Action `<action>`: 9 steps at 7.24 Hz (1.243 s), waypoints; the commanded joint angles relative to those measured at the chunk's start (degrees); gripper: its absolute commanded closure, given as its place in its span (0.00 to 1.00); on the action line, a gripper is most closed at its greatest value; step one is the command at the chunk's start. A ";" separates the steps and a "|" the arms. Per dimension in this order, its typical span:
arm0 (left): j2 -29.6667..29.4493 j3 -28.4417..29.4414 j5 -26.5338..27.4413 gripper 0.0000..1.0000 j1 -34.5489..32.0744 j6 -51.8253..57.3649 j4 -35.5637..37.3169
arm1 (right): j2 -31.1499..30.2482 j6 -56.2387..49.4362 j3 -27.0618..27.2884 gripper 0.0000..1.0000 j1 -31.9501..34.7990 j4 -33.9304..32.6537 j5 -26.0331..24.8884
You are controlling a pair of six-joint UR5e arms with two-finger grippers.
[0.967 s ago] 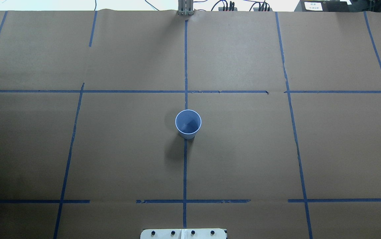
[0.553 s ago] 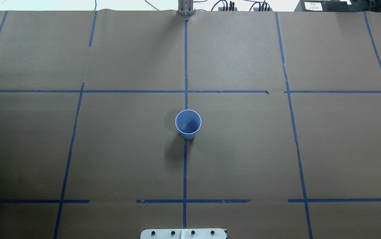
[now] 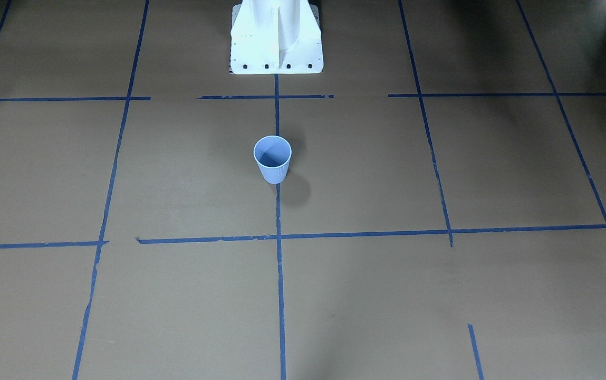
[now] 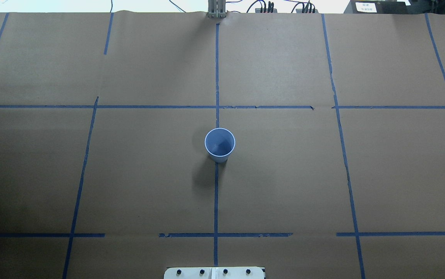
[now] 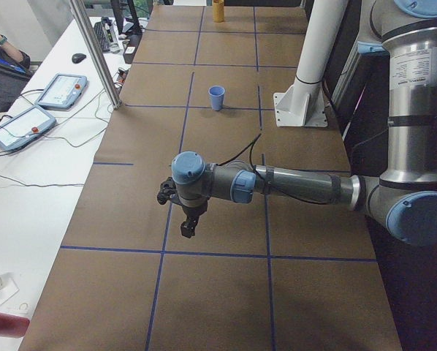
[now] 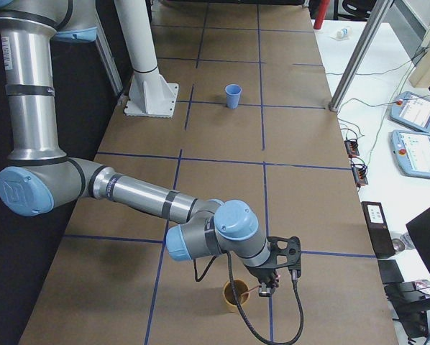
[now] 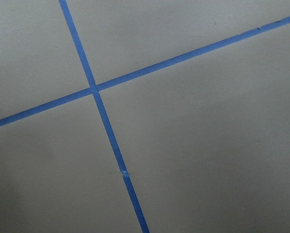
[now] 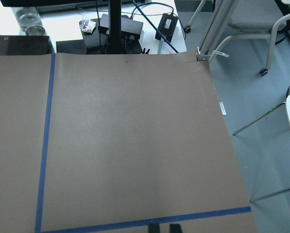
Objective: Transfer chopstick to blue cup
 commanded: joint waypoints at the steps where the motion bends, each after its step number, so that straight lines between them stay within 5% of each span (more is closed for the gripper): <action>1: 0.15 -0.03 0.07 0.00 0.00 0.03 0.00 | 2.18 -0.13 5.60 1.00 2.05 -9.97 2.89; 3: 0.06 -0.03 -0.02 0.00 0.00 0.03 -0.09 | 2.55 -0.13 14.20 1.00 -0.74 -25.52 3.43; 5: -0.02 -0.03 -0.02 0.00 0.00 0.12 -0.09 | 3.78 2.41 23.00 1.00 -10.72 -36.99 7.72; 9: -1.17 0.06 -0.46 0.00 0.09 -0.23 -0.09 | 13.09 22.07 26.62 1.00 -31.04 -36.85 9.15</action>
